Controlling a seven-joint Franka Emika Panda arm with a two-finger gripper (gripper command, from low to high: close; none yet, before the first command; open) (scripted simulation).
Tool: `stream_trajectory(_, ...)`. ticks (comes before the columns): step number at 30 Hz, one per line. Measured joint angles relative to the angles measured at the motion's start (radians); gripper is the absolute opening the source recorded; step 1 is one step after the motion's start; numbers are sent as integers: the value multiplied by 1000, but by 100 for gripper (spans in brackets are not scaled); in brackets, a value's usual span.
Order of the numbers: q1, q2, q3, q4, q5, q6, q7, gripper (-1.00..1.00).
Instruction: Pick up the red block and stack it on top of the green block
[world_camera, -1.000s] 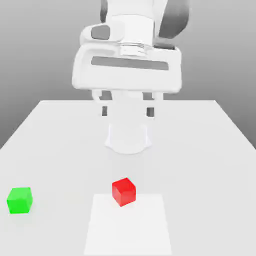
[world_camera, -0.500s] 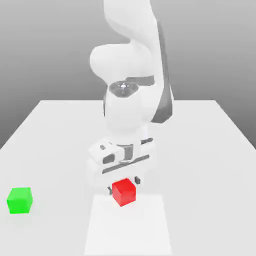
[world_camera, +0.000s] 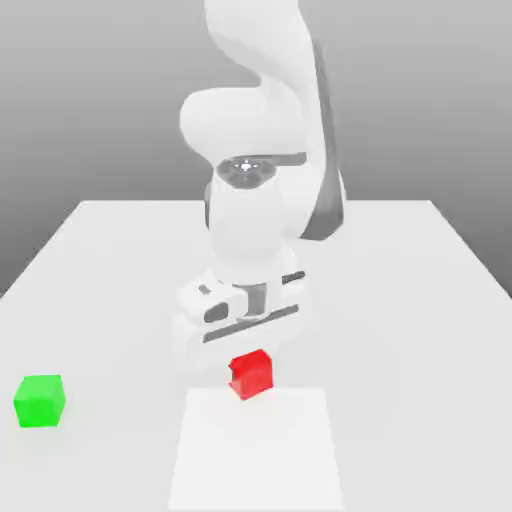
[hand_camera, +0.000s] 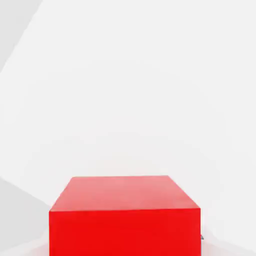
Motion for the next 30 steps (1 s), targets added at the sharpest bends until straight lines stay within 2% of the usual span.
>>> stream_trajectory(3, -2, -80, -1, -14, -2, -67, -1, -100)
stream_trajectory(5, -19, -85, -23, 13, 26, -98, 16, -100)
stream_trajectory(13, -185, -8, -155, 192, 106, -198, 175, -100)
stream_trajectory(21, -387, 88, -278, 376, 80, -294, 410, -100)
stream_trajectory(26, -429, 248, -233, 409, 186, -176, 362, -100)
stream_trajectory(27, -438, 277, -219, 411, 209, -151, 345, 100)
stream_trajectory(30, -438, 277, -219, 411, 209, -151, 345, 100)
